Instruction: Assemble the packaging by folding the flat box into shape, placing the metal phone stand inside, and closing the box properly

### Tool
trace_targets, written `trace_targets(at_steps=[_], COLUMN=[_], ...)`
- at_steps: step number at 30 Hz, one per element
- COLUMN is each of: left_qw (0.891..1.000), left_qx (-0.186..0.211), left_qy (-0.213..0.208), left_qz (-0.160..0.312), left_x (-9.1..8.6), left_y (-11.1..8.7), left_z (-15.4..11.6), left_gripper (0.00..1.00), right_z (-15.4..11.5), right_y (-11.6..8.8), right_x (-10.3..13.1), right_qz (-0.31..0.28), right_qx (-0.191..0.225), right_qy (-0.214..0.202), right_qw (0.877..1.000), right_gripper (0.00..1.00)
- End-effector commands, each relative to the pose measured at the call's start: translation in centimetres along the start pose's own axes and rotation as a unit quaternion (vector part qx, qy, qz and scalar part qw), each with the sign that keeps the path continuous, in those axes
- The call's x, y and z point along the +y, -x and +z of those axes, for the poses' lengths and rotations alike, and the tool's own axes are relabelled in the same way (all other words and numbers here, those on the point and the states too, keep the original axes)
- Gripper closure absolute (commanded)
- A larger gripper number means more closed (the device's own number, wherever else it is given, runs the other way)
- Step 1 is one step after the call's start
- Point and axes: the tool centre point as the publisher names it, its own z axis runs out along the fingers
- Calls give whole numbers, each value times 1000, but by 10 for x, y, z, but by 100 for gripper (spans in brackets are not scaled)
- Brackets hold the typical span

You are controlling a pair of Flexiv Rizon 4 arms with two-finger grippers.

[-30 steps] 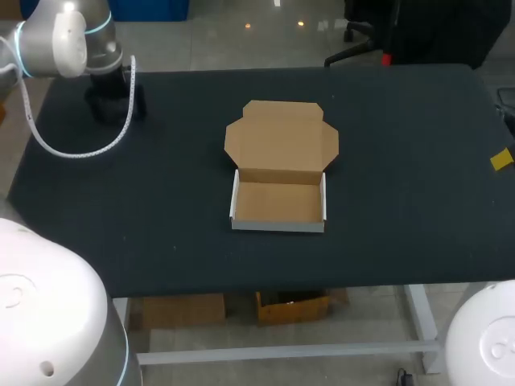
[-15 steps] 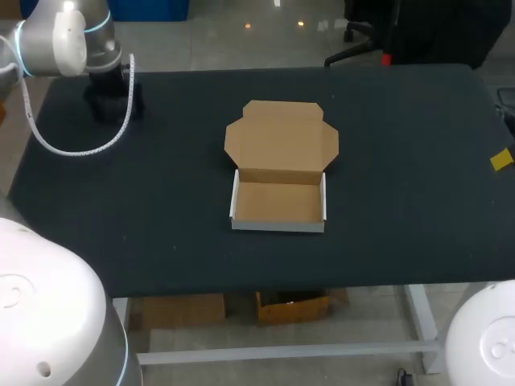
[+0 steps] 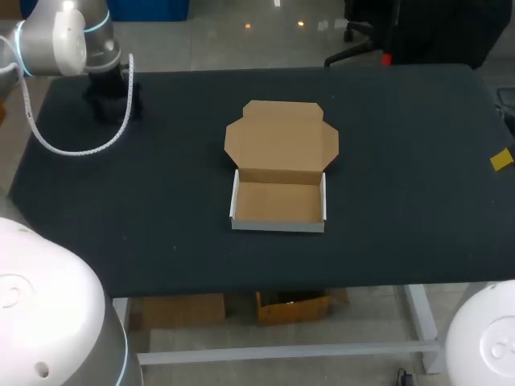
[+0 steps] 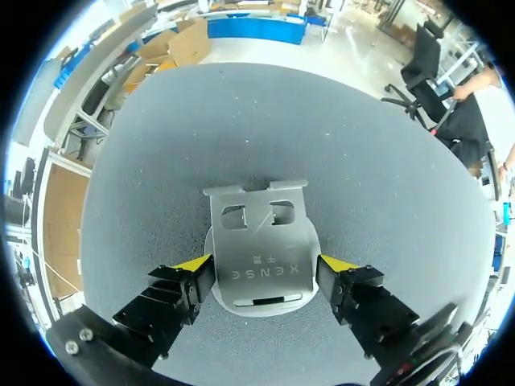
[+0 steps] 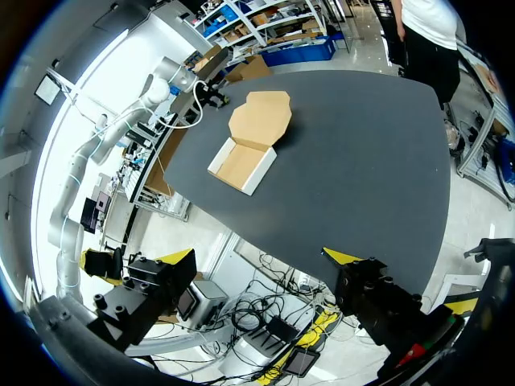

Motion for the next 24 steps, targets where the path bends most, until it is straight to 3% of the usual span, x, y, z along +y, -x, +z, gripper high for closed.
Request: trace_targets(at_steps=[1,24], left_qw=[1000,1000], left_qx=[-2,-1], left_qy=[4,1], left_qz=[1,-1], left_x=[-4,-12], left_y=[-1,-2], left_z=[3,6], left_gripper=[20,21], right_z=[-1,-1], right_y=[-1,-1], right_x=[-1,-1], right_qz=[0,0], right_qx=[0,0], right_qy=[0,0], right_qw=[1000,1000], right_gripper=[0,0])
